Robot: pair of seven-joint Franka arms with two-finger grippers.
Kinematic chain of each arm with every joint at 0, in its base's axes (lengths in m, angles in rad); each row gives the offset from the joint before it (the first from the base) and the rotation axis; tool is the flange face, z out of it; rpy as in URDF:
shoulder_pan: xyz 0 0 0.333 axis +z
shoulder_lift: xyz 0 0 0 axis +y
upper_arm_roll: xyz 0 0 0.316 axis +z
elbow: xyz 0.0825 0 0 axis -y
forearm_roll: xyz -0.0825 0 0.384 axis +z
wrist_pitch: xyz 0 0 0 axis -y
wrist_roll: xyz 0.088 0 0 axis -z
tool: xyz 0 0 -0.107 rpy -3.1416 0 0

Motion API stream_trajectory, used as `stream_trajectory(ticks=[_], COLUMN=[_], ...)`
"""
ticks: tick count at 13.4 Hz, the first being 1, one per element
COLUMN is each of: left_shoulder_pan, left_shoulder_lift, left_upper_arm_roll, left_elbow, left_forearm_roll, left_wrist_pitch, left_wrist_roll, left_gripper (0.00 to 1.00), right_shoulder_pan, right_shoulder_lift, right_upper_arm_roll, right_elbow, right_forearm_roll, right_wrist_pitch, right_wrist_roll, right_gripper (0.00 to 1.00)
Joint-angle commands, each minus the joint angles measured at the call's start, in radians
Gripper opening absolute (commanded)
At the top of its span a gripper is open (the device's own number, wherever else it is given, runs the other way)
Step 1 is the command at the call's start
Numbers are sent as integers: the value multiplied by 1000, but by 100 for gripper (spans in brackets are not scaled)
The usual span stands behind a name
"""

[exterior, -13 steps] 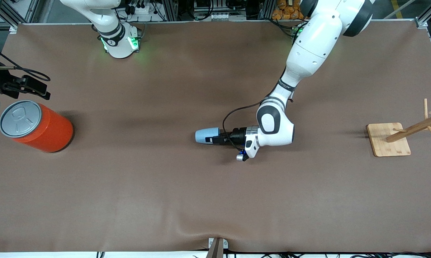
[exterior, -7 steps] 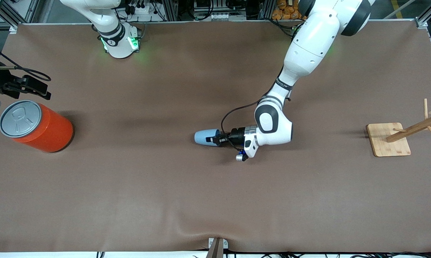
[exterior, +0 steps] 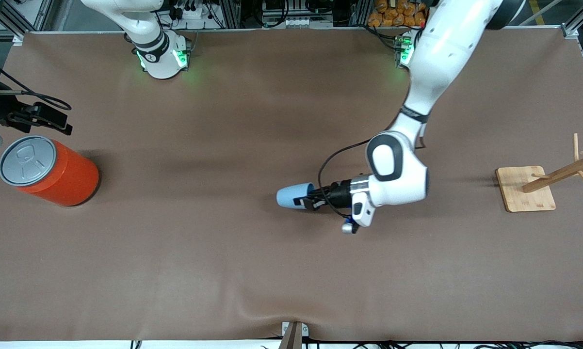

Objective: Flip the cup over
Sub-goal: 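Lift the cup, turn it upright, set it beside the wooden stand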

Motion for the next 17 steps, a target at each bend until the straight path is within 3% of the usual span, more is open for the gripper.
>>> stream_trajectory(ticks=[1, 2, 4, 6, 12, 14, 17], left_shoulder_pan=[64, 82, 147, 208, 302, 320, 320], left_shoulder_lift=[-74, -92, -153, -221, -251, -215, -175], left_upper_arm_roll=[-3, 0, 3, 23, 37, 41, 44], left_elbow=[-71, -96, -175, -254, -269, -256, -256], left_forearm_roll=[116, 165, 400, 526, 1082, 1180, 1213], left_wrist_pitch=[-10, -19, -28, -27, -27, -18, 54], left_wrist_roll=[-46, -46, -57, -91, -180, -206, -243], left_gripper=[0, 0, 0, 0, 0, 0, 0], right_shoulder_pan=[2, 1, 1, 1, -2, -4, -4], right_shoulder_lift=[-2, -2, -2, -2, -2, 0, 0], right_upper_arm_roll=[0, 0, 0, 0, -1, -1, -1], right_elbow=[0, 0, 0, -6, -8, -8, -8], right_forearm_roll=[22, 20, 17, 16, 8, 8, 8], right_wrist_pitch=[-11, -9, -4, -1, 9, 12, 12], right_wrist_roll=[8, 8, 8, 19, 19, 19, 19], right_gripper=[100, 100, 100, 100, 100, 100, 100])
